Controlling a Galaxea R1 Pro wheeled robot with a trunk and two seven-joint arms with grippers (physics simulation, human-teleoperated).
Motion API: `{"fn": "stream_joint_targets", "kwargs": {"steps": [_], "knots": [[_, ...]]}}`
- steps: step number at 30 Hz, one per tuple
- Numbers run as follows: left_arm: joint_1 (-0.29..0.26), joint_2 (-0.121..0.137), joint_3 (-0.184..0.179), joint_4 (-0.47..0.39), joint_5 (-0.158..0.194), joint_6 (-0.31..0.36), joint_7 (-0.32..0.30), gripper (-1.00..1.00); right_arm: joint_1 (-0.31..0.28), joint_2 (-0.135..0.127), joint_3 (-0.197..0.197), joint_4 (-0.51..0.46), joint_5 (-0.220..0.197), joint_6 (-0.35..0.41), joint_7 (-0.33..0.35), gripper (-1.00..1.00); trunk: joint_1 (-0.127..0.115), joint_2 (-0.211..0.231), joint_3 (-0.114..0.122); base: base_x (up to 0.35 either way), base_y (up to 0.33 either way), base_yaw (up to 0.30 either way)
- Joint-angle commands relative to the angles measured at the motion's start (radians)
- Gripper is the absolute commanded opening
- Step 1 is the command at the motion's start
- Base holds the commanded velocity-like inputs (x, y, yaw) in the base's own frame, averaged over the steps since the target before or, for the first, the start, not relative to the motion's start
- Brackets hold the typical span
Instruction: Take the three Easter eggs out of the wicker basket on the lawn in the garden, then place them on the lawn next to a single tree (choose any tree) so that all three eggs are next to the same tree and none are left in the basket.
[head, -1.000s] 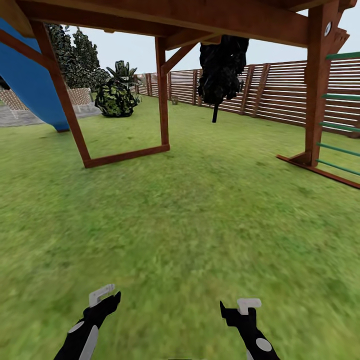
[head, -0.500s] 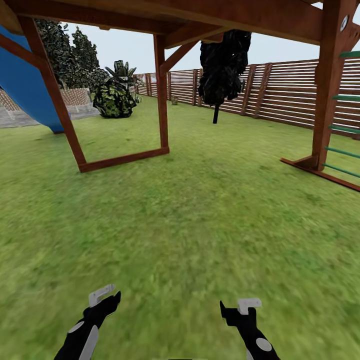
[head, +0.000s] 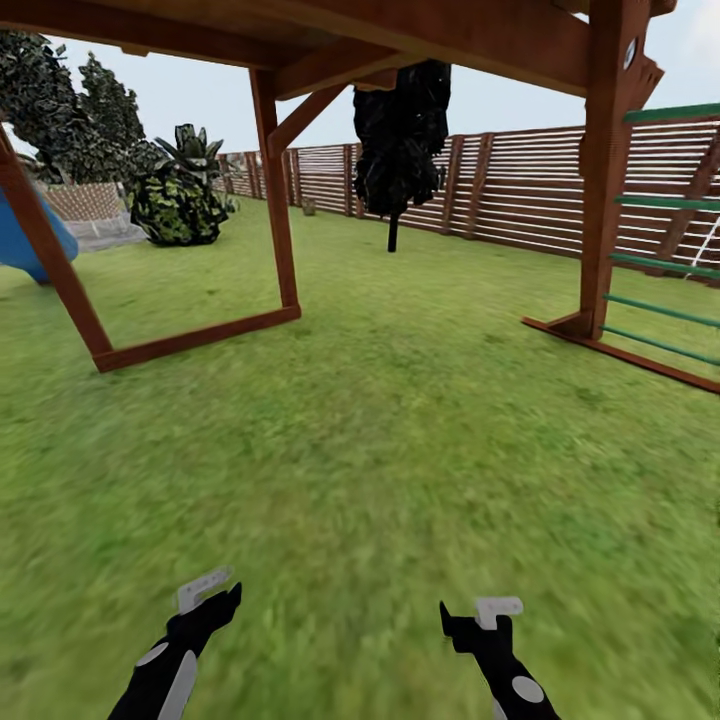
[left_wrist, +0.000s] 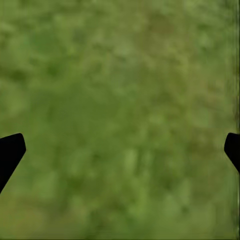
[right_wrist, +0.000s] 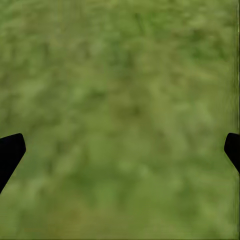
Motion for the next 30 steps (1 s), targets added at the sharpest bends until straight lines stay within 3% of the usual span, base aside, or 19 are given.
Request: {"fn": "stream_joint_targets", "kwargs": {"steps": [1, 15, 30], "knots": [[0.0, -0.001, 0.002, -0.002, 0.011, 0.007, 0.001, 1.0, -0.001, 0.0, 0.001, 0.002, -0.001, -0.003, -0.001, 1.0, 0.0, 0.0, 0.0, 0.332, 0.0, -0.254], [0.0, -0.001, 0.002, -0.002, 0.011, 0.007, 0.001, 1.0, -0.001, 0.0, 0.001, 0.002, -0.001, -0.004, -0.001, 1.0, 0.0, 0.0, 0.012, 0.332, 0.0, -0.247], [0.0, -0.001, 0.002, -0.002, 0.011, 0.007, 0.001, 1.0, -0.001, 0.0, 0.001, -0.002, -0.001, -0.003, -0.001, 1.0, 0.0, 0.0, 0.013, 0.332, 0.0, -0.019]]}}
